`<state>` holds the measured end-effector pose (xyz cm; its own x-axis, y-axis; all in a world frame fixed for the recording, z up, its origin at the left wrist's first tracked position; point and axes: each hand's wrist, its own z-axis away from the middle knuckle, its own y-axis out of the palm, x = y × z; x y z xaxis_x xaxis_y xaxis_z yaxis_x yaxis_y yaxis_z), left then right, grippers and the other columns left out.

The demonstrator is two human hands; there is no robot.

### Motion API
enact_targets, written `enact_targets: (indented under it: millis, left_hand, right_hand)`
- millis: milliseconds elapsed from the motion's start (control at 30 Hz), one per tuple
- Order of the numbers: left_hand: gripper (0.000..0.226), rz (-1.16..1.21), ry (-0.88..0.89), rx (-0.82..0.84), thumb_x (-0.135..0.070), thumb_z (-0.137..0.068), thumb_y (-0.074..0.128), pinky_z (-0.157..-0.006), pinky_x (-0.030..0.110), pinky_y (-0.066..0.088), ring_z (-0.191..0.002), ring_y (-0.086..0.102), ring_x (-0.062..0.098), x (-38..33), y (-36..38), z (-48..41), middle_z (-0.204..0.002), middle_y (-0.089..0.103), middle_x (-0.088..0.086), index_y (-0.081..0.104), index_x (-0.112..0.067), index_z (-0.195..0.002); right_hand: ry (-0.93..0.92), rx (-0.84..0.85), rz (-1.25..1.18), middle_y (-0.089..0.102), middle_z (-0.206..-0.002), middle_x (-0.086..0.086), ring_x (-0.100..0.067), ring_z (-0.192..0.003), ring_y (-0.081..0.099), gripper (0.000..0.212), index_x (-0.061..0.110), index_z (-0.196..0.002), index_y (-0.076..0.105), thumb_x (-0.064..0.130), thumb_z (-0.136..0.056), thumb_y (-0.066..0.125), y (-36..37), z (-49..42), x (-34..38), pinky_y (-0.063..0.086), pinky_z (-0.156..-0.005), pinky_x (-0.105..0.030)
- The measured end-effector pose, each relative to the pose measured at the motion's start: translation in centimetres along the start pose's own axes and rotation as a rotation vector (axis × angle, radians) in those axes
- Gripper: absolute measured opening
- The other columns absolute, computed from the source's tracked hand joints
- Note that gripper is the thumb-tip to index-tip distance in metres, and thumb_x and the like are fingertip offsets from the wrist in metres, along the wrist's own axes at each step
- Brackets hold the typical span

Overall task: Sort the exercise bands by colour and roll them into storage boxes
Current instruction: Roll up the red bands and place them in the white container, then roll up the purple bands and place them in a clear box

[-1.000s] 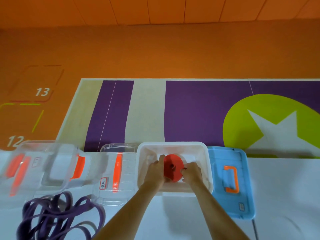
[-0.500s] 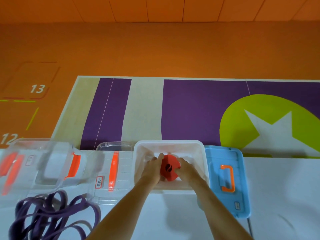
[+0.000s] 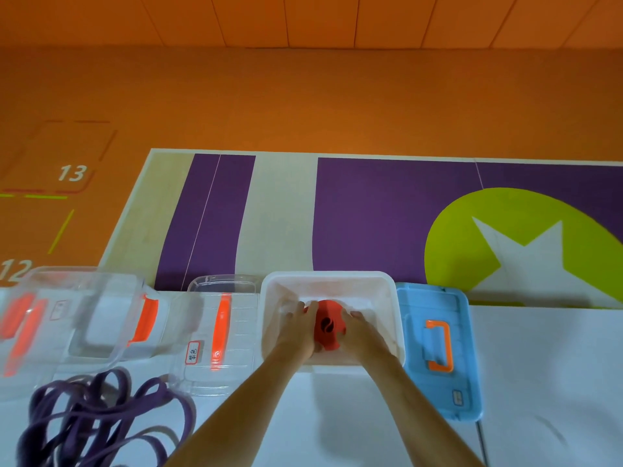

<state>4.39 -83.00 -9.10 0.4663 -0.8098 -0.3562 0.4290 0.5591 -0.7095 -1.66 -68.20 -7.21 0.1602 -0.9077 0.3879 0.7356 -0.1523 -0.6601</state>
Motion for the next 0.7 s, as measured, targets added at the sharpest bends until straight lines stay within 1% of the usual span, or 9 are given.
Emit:
enact_targets:
  millis: [67, 167, 233, 267, 367, 467, 567, 633, 700]
  left_hand:
    - [0.095, -0.010, -0.026, -0.064, -0.027, -0.088, 0.082, -0.122, 0.045, 0.036, -0.151, 0.028, 0.036, 0.0, 0.1, 0.8, -0.166, 0.027, 0.007, 0.024, -0.024, -0.163]
    - [0.094, -0.100, 0.008, -0.110, -0.032, -0.095, 0.074, -0.130, 0.048, 0.020, -0.161, 0.003, 0.033, 0.5, 0.2, 1.1, -0.174, 0.008, 0.004, 0.014, -0.026, -0.166]
    - [0.089, -0.136, 0.008, -0.108, -0.034, -0.098, 0.068, -0.131, 0.049, 0.016, -0.163, -0.004, 0.030, 0.8, -0.3, 1.6, -0.176, 0.003, 0.004, 0.011, -0.028, -0.167]
    - [0.086, -0.139, 0.019, -0.111, -0.034, -0.099, 0.066, -0.131, 0.049, 0.017, -0.163, -0.004, 0.028, 1.0, -0.5, 1.8, -0.176, 0.005, 0.003, 0.013, -0.029, -0.167]
    - [0.070, -0.095, 0.090, -0.144, -0.029, -0.100, 0.062, -0.128, 0.043, 0.027, -0.162, 0.010, 0.026, 1.1, -1.5, 3.1, -0.170, 0.026, 0.000, 0.030, -0.027, -0.163]
    - [0.053, -0.068, 0.156, -0.223, -0.027, -0.104, 0.058, -0.122, 0.040, 0.038, -0.155, 0.030, 0.026, 0.7, -2.9, 6.1, -0.162, 0.041, 0.004, 0.045, -0.021, -0.155]
    - [0.044, -0.154, 0.221, -0.412, -0.023, -0.103, 0.058, -0.103, 0.039, 0.052, -0.138, 0.053, 0.025, 1.2, -4.1, 10.1, -0.152, 0.054, 0.003, 0.055, -0.021, -0.147]
    - [0.039, -0.201, 0.245, -0.508, -0.019, -0.097, 0.062, -0.087, 0.039, 0.055, -0.121, 0.063, 0.027, 2.3, -4.6, 12.9, -0.135, 0.065, 0.003, 0.063, -0.019, -0.136]
    - [0.029, -0.215, 0.244, -0.568, -0.018, -0.091, 0.068, -0.076, 0.039, 0.053, -0.104, 0.067, 0.028, 3.8, -4.9, 15.6, -0.114, 0.070, 0.003, 0.069, -0.018, -0.120]
  right_hand:
    - [-0.058, -0.021, 0.009, 0.060, -0.141, -0.005, -0.026, -0.120, 0.062, 0.047, 0.020, -0.155, 0.041, 0.027, -0.109, 0.041, -0.3, 0.9, 0.2, 0.053, -0.099, -0.038]
    - [-0.087, -0.011, 0.002, 0.067, -0.131, -0.005, -0.026, -0.111, 0.067, 0.041, 0.022, -0.149, 0.050, 0.032, -0.109, 0.043, -0.7, 2.5, 0.4, 0.056, -0.092, -0.037]
    - [-0.109, -0.014, 0.016, 0.067, -0.134, -0.006, -0.026, -0.116, 0.066, 0.041, 0.022, -0.148, 0.053, 0.034, -0.110, 0.044, -1.0, 3.5, 0.5, 0.053, -0.097, -0.035]
    - [-0.117, -0.023, 0.014, 0.067, -0.135, -0.006, -0.026, -0.118, 0.065, 0.041, 0.021, -0.147, 0.054, 0.035, -0.110, 0.044, -1.1, 4.0, 0.7, 0.052, -0.098, -0.034]
    - [-0.135, -0.088, 0.002, 0.067, -0.130, -0.004, -0.024, -0.115, 0.065, 0.037, 0.020, -0.141, 0.059, 0.034, -0.110, 0.044, -1.3, 5.6, 1.2, 0.050, -0.095, -0.032]
    - [-0.154, -0.178, 0.011, 0.067, -0.126, 0.000, -0.021, -0.113, 0.063, 0.034, 0.022, -0.136, 0.062, 0.033, -0.108, 0.047, -1.3, 7.4, 1.4, 0.050, -0.093, -0.032]
    - [-0.169, -0.289, 0.034, 0.065, -0.124, 0.003, -0.021, -0.115, 0.062, 0.032, 0.025, -0.135, 0.062, 0.033, -0.107, 0.048, -1.3, 9.9, 1.8, 0.050, -0.095, -0.034]
    - [-0.176, -0.354, 0.097, 0.065, -0.123, 0.004, -0.021, -0.114, 0.061, 0.031, 0.025, -0.134, 0.062, 0.031, -0.106, 0.048, -0.9, 11.8, 2.4, 0.049, -0.096, -0.036]
    - [-0.195, -0.424, 0.164, 0.066, -0.123, 0.004, -0.022, -0.111, 0.063, 0.031, 0.026, -0.132, 0.064, 0.029, -0.104, 0.051, -0.5, 13.7, 3.3, 0.051, -0.095, -0.037]
